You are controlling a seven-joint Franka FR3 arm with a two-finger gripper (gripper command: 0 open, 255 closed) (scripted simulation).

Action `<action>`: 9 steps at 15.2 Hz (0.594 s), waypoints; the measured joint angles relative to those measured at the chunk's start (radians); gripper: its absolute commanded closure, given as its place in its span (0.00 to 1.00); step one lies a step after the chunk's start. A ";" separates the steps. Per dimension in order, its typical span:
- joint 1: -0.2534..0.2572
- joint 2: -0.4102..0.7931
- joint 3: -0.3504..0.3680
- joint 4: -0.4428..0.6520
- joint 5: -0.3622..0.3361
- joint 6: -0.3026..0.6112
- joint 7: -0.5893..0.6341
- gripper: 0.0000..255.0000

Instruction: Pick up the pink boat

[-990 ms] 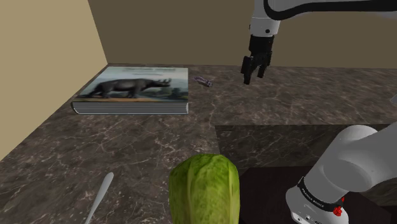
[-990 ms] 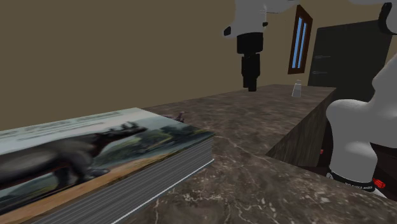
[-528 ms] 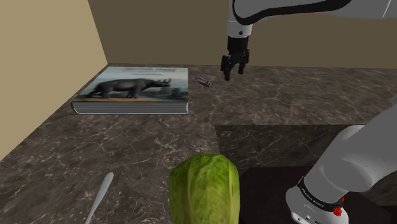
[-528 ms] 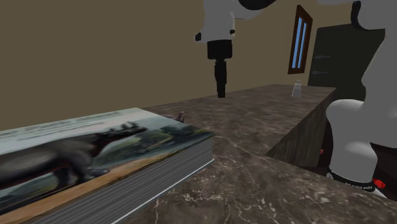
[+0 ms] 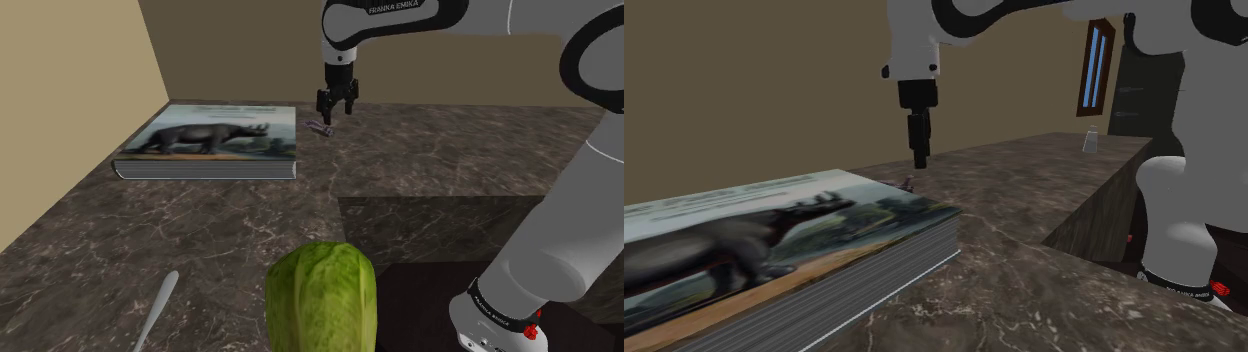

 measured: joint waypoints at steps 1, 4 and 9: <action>0.000 0.042 0.000 0.052 -0.007 -0.009 -0.003 0.00; 0.010 0.172 0.004 0.198 -0.028 -0.022 0.004 0.00; 0.015 0.276 0.004 0.298 -0.044 -0.018 0.005 0.00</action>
